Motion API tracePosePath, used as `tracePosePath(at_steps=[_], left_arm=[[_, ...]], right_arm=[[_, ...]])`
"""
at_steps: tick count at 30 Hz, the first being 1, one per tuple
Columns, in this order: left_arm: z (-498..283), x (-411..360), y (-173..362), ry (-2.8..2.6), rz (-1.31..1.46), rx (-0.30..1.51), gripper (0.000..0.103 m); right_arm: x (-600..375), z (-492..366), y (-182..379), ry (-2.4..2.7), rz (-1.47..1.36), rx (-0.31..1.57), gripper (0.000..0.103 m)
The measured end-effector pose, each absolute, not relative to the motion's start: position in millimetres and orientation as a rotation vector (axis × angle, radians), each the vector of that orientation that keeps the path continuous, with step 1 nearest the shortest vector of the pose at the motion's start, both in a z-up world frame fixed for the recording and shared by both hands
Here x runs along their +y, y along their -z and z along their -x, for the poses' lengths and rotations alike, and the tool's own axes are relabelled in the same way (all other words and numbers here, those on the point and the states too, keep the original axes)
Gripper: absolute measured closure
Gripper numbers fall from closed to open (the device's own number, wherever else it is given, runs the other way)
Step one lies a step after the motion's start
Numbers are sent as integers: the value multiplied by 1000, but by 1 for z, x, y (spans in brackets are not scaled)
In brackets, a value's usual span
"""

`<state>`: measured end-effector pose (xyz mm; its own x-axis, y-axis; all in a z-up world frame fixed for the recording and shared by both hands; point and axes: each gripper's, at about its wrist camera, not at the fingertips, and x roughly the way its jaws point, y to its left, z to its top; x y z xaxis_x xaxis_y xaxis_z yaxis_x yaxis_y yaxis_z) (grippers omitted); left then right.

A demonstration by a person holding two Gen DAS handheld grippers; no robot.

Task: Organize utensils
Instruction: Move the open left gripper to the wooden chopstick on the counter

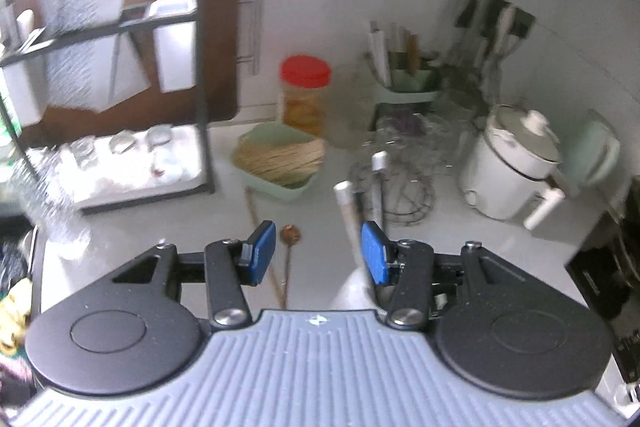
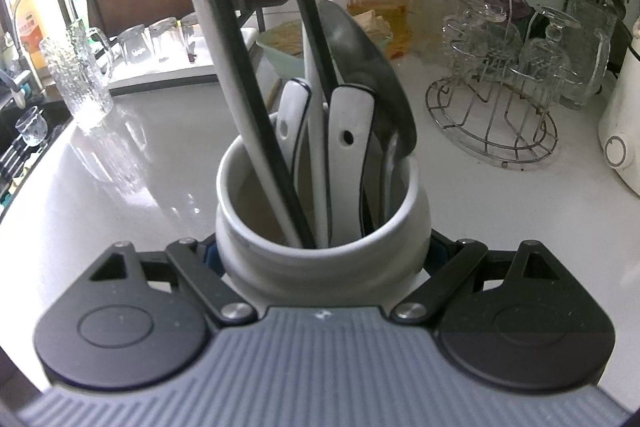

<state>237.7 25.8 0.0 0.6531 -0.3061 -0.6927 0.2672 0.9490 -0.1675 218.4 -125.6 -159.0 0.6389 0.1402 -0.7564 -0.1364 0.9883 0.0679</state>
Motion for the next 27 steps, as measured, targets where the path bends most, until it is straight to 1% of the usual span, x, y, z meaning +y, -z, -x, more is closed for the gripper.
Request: tracePosePath(at_steps=[10, 15, 24, 27], left_arm=[[-256, 46, 60, 200, 99, 870, 50], [-285, 51, 104, 222, 123, 955, 50], [-356, 50, 175, 258, 171, 1015, 51], [-375, 46, 193, 266, 179, 1028, 56]], right_arm=[[-153, -215, 158, -151, -11, 882, 11], [-158, -218, 157, -138, -12, 898, 11], [-155, -223, 155, -110, -12, 926, 11], [-154, -227, 155, -92, -17, 943, 11]])
